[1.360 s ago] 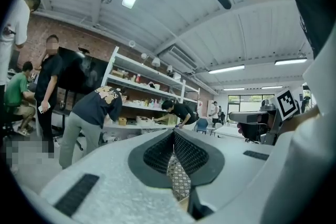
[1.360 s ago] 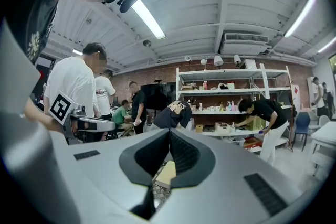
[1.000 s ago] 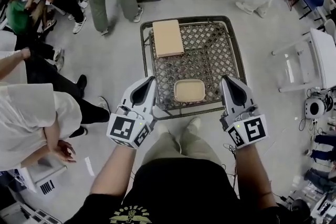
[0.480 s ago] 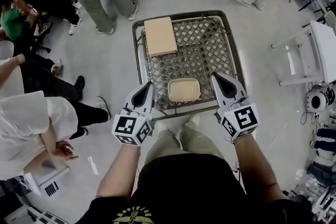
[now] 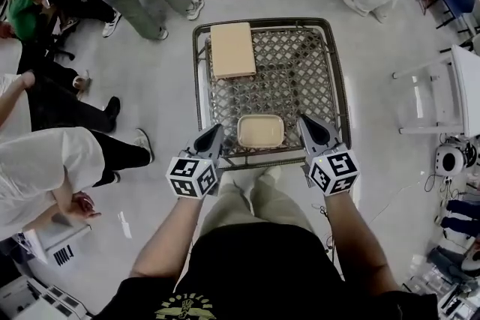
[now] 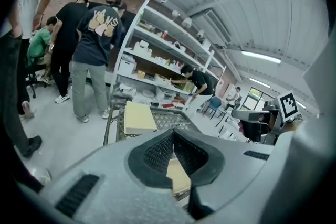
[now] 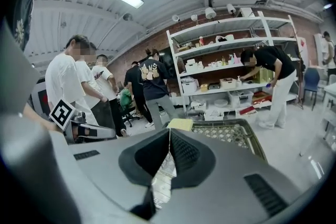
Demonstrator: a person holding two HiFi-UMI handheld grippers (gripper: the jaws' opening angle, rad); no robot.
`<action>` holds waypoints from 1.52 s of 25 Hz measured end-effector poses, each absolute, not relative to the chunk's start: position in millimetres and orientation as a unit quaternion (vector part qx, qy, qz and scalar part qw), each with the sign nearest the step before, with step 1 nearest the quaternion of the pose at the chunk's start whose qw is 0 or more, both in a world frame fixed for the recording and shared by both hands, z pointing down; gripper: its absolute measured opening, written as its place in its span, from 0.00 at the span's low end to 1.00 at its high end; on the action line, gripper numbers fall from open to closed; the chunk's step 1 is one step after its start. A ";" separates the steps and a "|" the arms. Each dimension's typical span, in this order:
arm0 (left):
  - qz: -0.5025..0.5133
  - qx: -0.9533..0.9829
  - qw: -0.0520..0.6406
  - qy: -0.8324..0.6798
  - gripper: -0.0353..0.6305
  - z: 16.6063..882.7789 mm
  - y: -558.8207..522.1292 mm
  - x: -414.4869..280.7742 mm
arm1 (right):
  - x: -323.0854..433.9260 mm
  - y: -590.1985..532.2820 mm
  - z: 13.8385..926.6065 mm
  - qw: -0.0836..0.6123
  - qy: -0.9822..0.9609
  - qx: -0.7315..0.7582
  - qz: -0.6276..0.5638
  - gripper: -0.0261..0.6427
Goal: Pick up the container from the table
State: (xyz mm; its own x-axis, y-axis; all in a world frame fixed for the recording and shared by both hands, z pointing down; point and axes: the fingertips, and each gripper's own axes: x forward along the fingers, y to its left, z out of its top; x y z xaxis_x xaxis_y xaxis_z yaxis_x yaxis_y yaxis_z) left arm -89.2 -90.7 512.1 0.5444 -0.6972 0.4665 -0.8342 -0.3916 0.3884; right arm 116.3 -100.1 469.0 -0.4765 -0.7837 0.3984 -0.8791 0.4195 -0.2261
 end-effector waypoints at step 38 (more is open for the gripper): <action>0.224 0.780 0.393 -0.433 0.07 677.1 -92.2 -63.1 | 126.4 -82.7 712.5 0.242 -0.729 0.444 0.462 0.08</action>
State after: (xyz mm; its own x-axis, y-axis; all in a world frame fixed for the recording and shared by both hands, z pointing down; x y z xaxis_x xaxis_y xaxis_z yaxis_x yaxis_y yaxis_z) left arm -63.1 -92.2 677.1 0.5248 -0.4991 0.6895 -0.8512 -0.3165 0.4187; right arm 126.4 -82.7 712.5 -0.4884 -0.4233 0.7631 -0.8707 0.1788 -0.4581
